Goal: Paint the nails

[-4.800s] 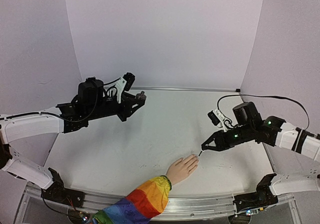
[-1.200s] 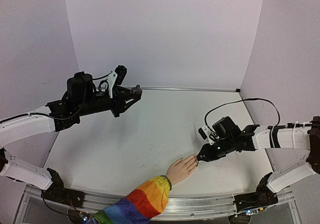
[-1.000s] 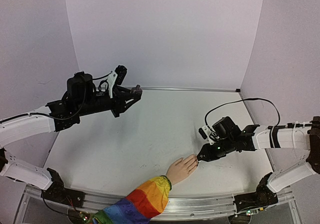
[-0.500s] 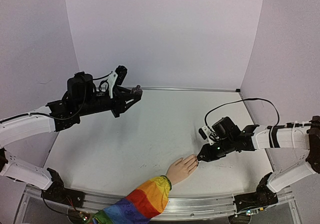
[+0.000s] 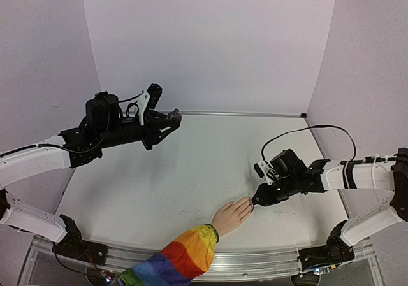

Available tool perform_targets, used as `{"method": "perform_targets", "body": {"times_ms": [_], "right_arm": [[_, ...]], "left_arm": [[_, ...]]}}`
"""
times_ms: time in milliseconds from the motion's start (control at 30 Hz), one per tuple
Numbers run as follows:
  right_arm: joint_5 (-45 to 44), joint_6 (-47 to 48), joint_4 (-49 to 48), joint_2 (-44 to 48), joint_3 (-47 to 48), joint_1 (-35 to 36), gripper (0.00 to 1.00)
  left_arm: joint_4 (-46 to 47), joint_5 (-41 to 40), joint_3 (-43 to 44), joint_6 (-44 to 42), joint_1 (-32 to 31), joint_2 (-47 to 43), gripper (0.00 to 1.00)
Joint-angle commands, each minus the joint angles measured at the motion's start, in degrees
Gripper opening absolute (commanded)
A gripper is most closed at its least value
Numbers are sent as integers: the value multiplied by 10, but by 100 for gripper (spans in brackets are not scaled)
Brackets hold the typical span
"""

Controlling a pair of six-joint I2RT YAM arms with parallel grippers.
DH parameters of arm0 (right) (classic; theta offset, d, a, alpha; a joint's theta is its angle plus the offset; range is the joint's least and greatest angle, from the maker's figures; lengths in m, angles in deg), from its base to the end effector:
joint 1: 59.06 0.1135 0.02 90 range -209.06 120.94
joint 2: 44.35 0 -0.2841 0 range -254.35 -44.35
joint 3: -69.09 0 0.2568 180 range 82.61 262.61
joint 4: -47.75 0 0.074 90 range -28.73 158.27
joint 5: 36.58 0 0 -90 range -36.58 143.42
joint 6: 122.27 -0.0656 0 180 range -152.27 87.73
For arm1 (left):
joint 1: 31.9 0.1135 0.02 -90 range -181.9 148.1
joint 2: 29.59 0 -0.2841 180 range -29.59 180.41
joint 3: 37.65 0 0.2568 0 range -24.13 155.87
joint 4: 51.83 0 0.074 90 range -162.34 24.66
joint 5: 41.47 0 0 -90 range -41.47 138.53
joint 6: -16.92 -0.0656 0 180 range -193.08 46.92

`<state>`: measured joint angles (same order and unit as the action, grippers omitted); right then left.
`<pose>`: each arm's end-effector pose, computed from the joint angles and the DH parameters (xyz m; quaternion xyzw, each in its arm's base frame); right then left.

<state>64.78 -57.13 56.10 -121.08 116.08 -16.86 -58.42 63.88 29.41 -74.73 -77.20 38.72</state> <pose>0.2037 0.2021 0.1773 -0.1777 0.8780 0.3147 0.3139 0.2041 -0.2309 0.3532 0.3781 0.6503 -0.3356 0.5671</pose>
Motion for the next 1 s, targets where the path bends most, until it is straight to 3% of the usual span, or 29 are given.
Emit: {"method": "perform_targets", "body": {"times_ms": [0,667,967], "right_arm": [[-11,-4,9,0,17,3,0],[-37,-14,22,37,8,3,0],[10,5,22,33,6,4,0]], "left_arm": [[22,8,16,-2,4,-4,0],[21,11,17,0,5,-2,0],[22,15,17,2,4,-1,0]]}}
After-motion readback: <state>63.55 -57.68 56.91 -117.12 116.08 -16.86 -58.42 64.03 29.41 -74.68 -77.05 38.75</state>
